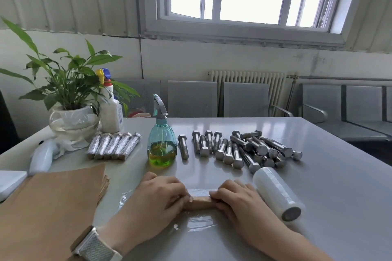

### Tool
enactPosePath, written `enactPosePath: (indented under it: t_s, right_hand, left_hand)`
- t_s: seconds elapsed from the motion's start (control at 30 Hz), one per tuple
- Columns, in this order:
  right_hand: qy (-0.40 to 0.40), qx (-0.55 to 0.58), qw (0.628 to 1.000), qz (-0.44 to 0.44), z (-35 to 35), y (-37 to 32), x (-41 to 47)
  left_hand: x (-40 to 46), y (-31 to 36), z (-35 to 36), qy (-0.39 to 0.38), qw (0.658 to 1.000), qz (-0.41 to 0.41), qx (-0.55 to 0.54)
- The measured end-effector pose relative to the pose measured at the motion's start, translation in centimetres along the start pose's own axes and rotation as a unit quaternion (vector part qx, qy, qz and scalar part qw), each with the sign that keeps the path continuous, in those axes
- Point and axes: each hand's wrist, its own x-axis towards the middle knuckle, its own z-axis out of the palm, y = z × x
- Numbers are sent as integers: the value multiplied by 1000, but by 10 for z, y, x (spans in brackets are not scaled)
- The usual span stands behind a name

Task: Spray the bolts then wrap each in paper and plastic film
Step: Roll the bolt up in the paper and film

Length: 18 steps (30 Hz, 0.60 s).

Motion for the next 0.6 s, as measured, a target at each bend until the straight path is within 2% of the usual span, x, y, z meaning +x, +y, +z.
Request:
enactPosePath:
  t_s: [0.17,0.3,0.43,0.6]
  right_hand:
    - [10,24,1000,3,2,3,0]
    - [17,32,999,4,2,4,1]
    - [25,45,999,11,1,3,2]
    - [34,62,997,13,0,2,1]
  left_hand:
    - [-5,-13,-13,37,998,-53,22]
    - [-5,-14,-12,-6,997,-64,51]
    - [-3,-18,-12,-63,997,-49,14]
    - [-5,-24,-9,-73,995,-55,-28]
